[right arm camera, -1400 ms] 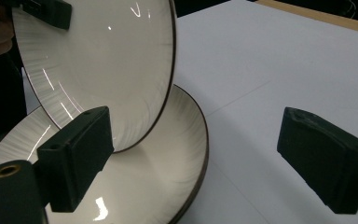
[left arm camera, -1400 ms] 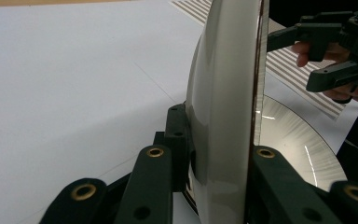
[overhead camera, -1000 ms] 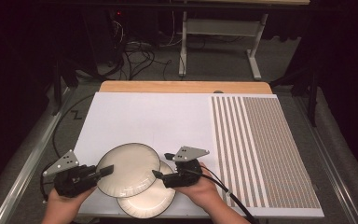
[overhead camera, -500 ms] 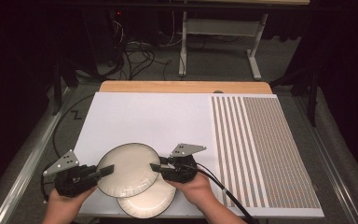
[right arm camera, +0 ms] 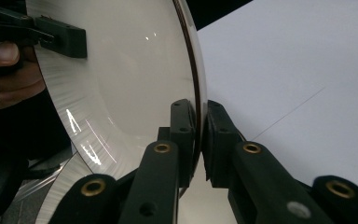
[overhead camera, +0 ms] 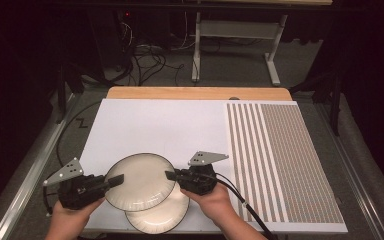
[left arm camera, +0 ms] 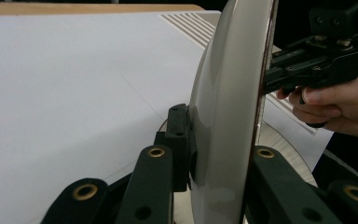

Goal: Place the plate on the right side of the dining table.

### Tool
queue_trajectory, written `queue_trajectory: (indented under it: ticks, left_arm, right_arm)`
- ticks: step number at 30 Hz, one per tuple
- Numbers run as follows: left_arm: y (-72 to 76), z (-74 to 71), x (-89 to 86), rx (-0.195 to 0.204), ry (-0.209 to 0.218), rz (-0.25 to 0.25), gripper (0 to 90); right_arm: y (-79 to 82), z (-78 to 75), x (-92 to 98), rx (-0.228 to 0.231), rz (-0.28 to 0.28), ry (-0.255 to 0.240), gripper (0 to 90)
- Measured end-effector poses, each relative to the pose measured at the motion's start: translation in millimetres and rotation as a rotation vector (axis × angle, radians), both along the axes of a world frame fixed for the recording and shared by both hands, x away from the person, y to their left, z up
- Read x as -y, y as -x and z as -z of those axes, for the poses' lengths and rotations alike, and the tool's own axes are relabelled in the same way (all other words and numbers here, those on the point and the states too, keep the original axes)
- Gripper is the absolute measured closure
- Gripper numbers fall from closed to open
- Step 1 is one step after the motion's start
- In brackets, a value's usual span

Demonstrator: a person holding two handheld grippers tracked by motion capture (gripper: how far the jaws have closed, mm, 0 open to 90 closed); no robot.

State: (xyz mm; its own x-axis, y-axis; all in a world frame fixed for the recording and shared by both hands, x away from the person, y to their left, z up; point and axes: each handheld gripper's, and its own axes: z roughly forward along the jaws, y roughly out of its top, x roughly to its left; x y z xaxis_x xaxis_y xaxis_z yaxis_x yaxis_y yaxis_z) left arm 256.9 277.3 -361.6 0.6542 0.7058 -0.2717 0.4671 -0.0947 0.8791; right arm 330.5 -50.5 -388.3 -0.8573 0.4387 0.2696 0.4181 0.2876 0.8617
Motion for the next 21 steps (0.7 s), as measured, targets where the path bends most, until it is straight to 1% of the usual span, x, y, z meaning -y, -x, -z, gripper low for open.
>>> queue_trajectory:
  ticks: [4, 5, 10, 17, 21]
  left_arm:
    - [-3.0, -9.2, 9.5, 0.017, 0.003, 0.012, 78.3]
    - [-4.6, -12.0, 13.4, 0.022, 0.002, 0.016, 78.2]
    - [-12.0, -20.9, 29.5, 0.033, 0.005, 0.035, 78.2]
    - [-23.3, -32.6, 56.4, 0.044, 0.014, 0.059, 78.2]
    - [-28.4, -36.1, 69.4, 0.048, 0.018, 0.074, 78.2]
  right_arm:
    - [1.2, -14.7, 12.5, 0.029, 0.016, -0.014, 86.8]
    - [1.4, -16.3, 14.1, 0.032, 0.020, -0.014, 86.9]
    - [0.6, -32.2, 34.4, 0.065, 0.047, -0.026, 87.2]
    - [-0.7, -46.0, 60.6, 0.092, 0.086, -0.045, 87.4]
    - [-0.3, -51.4, 75.9, 0.103, 0.110, -0.057, 87.5]
